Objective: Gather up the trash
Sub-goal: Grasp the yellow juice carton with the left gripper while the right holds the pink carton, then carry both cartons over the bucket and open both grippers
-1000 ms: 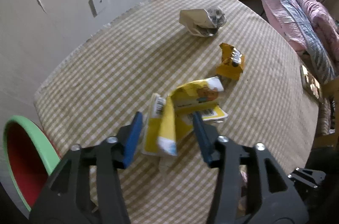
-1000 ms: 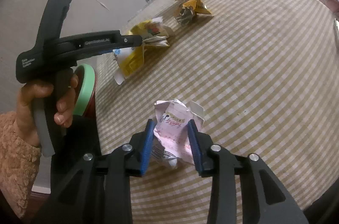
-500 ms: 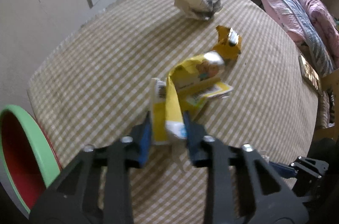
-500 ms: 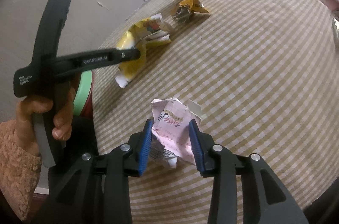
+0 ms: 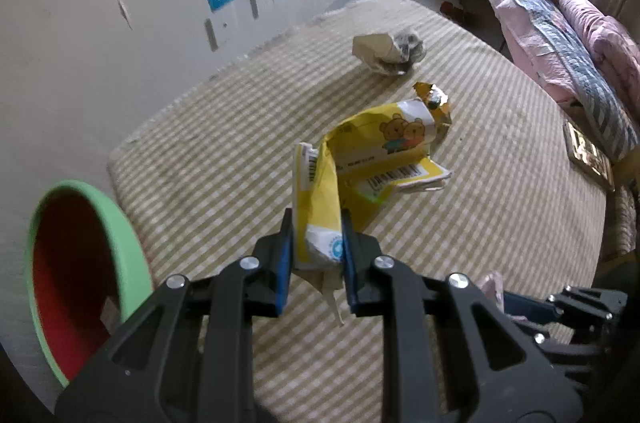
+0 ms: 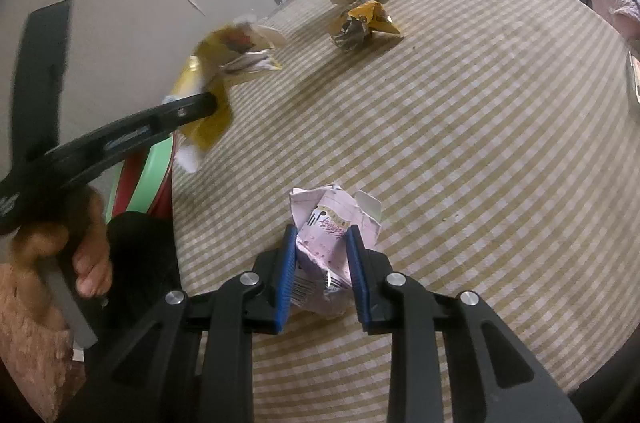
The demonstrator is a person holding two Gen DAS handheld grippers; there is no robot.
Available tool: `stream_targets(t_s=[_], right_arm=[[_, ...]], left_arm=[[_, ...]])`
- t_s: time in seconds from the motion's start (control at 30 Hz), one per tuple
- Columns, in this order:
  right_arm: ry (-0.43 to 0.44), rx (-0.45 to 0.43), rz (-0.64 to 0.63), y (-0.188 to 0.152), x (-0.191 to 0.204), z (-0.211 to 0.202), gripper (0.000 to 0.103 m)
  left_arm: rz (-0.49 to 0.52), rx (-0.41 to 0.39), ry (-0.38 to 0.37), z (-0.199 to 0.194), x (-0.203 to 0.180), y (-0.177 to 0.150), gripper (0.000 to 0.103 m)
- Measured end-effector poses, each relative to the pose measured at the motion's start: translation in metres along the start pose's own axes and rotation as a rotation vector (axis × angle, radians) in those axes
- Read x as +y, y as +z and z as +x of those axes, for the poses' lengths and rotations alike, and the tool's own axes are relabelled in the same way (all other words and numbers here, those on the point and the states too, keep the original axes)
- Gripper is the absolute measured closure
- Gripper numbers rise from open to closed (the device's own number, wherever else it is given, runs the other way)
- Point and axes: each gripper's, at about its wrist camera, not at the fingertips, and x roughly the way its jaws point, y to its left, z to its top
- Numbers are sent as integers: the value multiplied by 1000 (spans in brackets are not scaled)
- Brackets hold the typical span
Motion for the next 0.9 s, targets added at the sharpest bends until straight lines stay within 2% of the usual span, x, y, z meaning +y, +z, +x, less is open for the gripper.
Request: stream_targets(t_s=[0.3,0.5,0.9], right_arm=[[-23,-39,-18,-3,7,-18,79],[-34,-65,-32,-1,16,-29,79],[-24,-72,-30,0,39,-42,79]], left_arm=[[-79,-78,15,-52,7,-16,82],[-92,-126,29,-80,12,-23,82],[-142,-171,15,-100,33,-31,82]])
